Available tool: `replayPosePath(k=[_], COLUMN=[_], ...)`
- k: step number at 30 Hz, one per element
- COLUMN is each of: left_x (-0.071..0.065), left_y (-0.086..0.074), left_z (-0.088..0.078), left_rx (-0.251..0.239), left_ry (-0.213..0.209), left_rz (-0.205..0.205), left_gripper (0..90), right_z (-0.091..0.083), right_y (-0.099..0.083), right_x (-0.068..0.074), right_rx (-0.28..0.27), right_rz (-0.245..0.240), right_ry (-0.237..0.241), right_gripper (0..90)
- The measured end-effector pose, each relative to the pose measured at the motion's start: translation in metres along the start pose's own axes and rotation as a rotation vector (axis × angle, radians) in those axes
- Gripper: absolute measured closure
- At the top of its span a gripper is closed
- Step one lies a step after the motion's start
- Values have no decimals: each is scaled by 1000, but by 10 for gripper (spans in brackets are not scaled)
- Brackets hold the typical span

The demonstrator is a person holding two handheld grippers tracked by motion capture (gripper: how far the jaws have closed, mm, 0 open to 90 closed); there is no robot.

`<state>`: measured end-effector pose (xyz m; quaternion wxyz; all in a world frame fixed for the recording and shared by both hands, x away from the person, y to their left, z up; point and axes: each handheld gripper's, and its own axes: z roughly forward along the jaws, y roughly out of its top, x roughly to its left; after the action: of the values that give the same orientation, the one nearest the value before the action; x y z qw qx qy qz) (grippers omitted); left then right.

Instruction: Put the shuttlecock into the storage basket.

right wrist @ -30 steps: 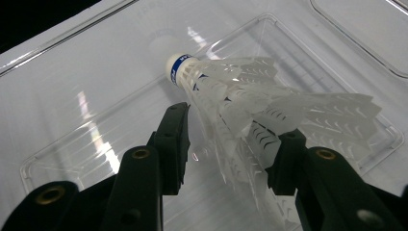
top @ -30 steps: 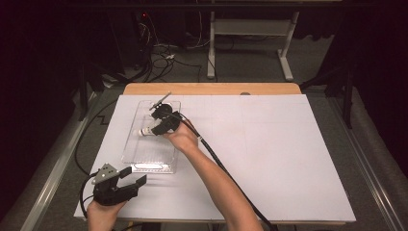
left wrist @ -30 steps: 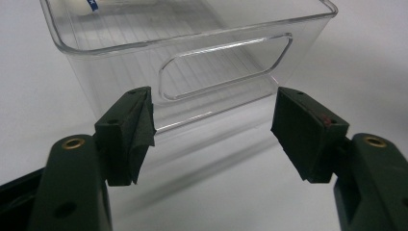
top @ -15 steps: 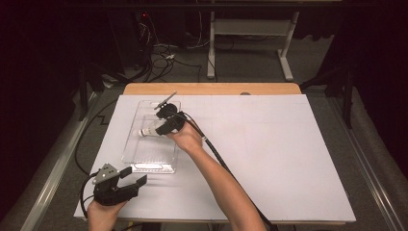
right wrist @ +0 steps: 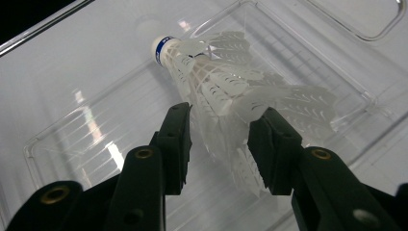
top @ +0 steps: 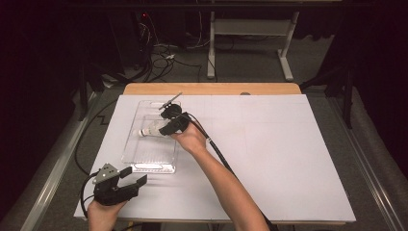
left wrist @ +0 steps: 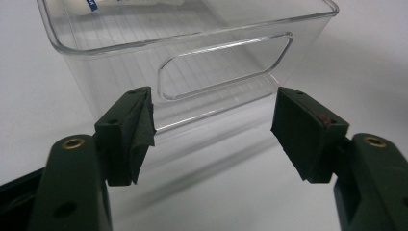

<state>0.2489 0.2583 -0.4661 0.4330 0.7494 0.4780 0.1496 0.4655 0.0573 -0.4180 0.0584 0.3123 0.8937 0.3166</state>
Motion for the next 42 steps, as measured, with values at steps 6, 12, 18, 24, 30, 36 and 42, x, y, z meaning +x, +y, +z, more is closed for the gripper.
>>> replayPosePath(k=[6,12,18,24,30,36,42], left_x=[0,0,0,0,0,-1,0], left_y=[0,0,0,0,0,0,0], left_z=[0,0,0,0,0,0,1], left_rx=[1,4,2,0,0,3,3], left_ry=[1,2,1,2,2,3,4], left_rz=[2,3,2,0,1,5,1], left_gripper=[322,322,322,322,322,322,322], right_z=[-11,-14,-11,-5,-7,-14,-20], right_y=[-1,-3,-6,-6,-6,-6,-8], right_x=[0,-3,-5,-4,-4,-1,-3], right_rx=[-12,-5,12,15,14,1,-29], right_rz=[2,5,21,30,30,30,16], right_ry=[0,7,20,28,-5,-20,-19], right_gripper=[675,783,892,900,803,738,725])
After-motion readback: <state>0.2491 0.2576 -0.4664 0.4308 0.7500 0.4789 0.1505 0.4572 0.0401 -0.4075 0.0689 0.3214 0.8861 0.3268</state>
